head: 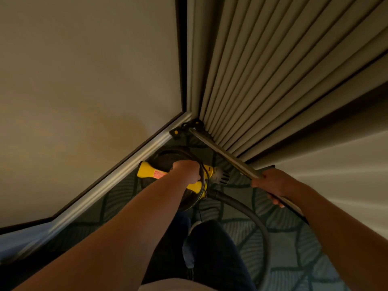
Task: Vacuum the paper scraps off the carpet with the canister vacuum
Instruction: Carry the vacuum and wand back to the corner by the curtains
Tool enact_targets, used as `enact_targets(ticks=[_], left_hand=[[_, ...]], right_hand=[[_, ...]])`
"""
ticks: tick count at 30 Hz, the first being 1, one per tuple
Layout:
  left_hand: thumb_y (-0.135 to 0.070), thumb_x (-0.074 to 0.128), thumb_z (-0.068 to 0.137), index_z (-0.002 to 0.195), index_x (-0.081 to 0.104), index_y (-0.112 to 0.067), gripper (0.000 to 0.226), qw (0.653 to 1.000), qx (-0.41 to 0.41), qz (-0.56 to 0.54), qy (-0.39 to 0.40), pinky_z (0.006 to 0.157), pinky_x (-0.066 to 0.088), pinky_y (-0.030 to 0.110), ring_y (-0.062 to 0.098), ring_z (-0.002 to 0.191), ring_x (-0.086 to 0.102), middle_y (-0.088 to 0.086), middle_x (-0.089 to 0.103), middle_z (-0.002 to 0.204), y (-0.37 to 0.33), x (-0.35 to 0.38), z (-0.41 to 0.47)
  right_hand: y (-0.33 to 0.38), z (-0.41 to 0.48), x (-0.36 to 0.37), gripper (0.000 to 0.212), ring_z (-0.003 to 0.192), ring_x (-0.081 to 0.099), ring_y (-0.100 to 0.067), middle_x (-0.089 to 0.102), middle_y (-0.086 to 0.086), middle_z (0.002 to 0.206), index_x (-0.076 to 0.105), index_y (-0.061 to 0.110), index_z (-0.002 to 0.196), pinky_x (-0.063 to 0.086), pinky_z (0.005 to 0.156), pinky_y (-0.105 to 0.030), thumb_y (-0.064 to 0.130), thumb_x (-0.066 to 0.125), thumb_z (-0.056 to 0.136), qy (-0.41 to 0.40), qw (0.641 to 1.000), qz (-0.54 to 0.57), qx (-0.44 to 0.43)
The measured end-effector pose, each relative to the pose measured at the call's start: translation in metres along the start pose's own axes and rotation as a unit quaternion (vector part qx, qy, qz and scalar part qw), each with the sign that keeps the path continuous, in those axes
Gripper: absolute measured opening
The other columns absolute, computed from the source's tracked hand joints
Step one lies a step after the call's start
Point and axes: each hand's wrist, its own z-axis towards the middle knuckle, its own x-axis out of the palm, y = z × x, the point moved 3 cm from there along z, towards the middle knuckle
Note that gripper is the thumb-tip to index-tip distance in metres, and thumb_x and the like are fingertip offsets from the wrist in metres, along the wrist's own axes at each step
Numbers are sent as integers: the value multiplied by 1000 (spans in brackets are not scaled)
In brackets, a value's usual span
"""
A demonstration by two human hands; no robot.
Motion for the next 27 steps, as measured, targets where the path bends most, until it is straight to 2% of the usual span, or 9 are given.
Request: enact_targets(ticks=[7, 10, 12, 15, 19, 21, 23, 24, 27], left_hand=[[-31, 47, 101, 142, 46, -17, 44, 991, 22, -112, -62, 103, 41, 43, 31, 130, 47, 11, 47, 145, -45, -57, 2], [-29, 48, 101, 140, 47, -19, 40, 985, 13, -153, -82, 103, 41, 43, 31, 127, 49, 10, 49, 142, -68, -66, 1], [-29, 49, 100, 139, 49, -20, 39, 980, -2, -177, -95, 103, 42, 41, 29, 126, 50, 9, 51, 141, -82, -66, 0], [-29, 48, 101, 144, 45, -19, 44, 963, -6, -243, -119, 104, 41, 38, 29, 129, 48, 10, 49, 145, -106, -69, -5], [-24, 45, 102, 138, 51, -11, 38, 930, 36, -318, -182, 101, 42, 32, 27, 126, 51, 10, 52, 141, -142, -97, -22], [-25, 47, 102, 134, 55, -12, 36, 906, 61, -359, -216, 99, 42, 29, 24, 125, 53, 8, 54, 140, -160, -116, -36], [-25, 50, 101, 133, 56, -15, 34, 883, 87, -397, -234, 94, 44, 25, 21, 123, 54, 7, 55, 137, -175, -134, -51], [-24, 52, 101, 131, 57, -15, 32, 876, 101, -405, -240, 93, 44, 24, 21, 122, 54, 7, 56, 135, -183, -141, -58], [-21, 53, 100, 127, 60, -15, 28, 873, 128, -401, -247, 91, 49, 27, 23, 118, 58, 9, 57, 134, -201, -155, -76]], right_hand=[[15, 0, -42, 38, 43, 52, -21, 59, -13, 63, 58, 7, 87, 42, 42, -22, 44, 57, 92, -27, 993, -111, -30], [12, -5, -62, 34, 46, 53, -20, 59, -10, 65, 60, 8, 85, 42, 43, -21, 41, 56, 93, -32, 979, -195, -45], [8, -12, -80, 34, 54, 55, -18, 59, -7, 72, 64, 6, 97, 41, 43, -20, 40, 60, 92, -33, 966, -249, -61], [3, -28, -104, 48, 73, 52, -16, 53, -4, 94, 60, 9, 121, 37, 49, -21, 45, 63, 90, -34, 930, -356, -82], [4, -38, -126, 40, 59, 43, -9, 51, 2, 79, 65, 10, 118, 31, 47, -22, 40, 53, 96, -65, 870, -475, -112], [6, -42, -131, 39, 69, 51, -12, 60, -1, 93, 65, 12, 121, 34, 51, -24, 39, 51, 97, -63, 843, -521, -116], [9, -47, -134, 40, 92, 60, -18, 64, -4, 114, 62, 12, 123, 42, 64, -26, 41, 52, 96, -63, 815, -564, -116], [10, -50, -136, 41, 100, 61, -19, 64, -3, 117, 62, 13, 123, 43, 70, -27, 42, 52, 96, -68, 801, -582, -121], [12, -63, -143, 39, 100, 60, -19, 62, -2, 117, 60, 16, 122, 44, 72, -29, 44, 52, 95, -95, 781, -605, -127]])
